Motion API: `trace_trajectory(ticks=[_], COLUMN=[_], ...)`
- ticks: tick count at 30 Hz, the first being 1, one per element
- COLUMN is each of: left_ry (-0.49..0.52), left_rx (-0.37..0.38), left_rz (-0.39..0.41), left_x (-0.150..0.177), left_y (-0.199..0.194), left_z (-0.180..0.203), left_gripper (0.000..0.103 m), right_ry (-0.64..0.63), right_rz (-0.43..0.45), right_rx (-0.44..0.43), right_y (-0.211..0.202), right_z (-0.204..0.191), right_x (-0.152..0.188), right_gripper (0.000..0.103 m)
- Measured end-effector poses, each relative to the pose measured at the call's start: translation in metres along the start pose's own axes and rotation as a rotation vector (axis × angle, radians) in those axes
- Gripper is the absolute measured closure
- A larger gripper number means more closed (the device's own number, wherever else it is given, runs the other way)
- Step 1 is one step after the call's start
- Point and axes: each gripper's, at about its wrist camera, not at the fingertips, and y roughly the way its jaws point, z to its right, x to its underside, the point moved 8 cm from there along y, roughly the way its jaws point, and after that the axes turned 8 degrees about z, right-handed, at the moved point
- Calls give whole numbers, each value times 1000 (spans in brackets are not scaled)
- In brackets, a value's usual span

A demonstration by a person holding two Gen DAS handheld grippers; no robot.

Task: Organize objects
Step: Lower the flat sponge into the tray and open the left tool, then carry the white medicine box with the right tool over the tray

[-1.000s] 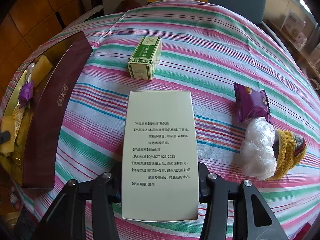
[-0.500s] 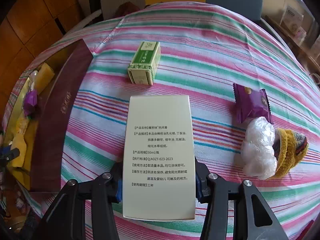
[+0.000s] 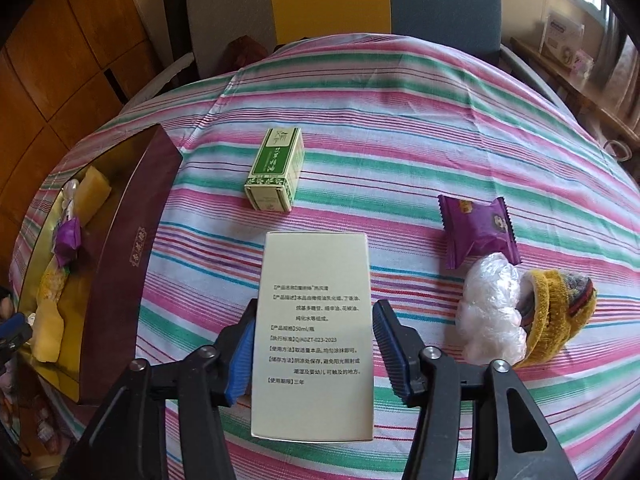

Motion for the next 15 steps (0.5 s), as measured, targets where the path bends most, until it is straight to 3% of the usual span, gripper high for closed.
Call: trace_trajectory(ticks=[5, 15], left_ry=[6, 9], left_rx=[-18, -38], left_rz=[36, 70], left_x=[-7, -11], left_y=[-8, -15], left_z=[-1, -4], left_gripper=[35, 35], right_ry=[-58, -28], right_rz=[6, 2], right_rx=[15, 48], right_y=[1, 0], right_z=[-8, -5], right_x=[3, 4], right_gripper=[53, 53])
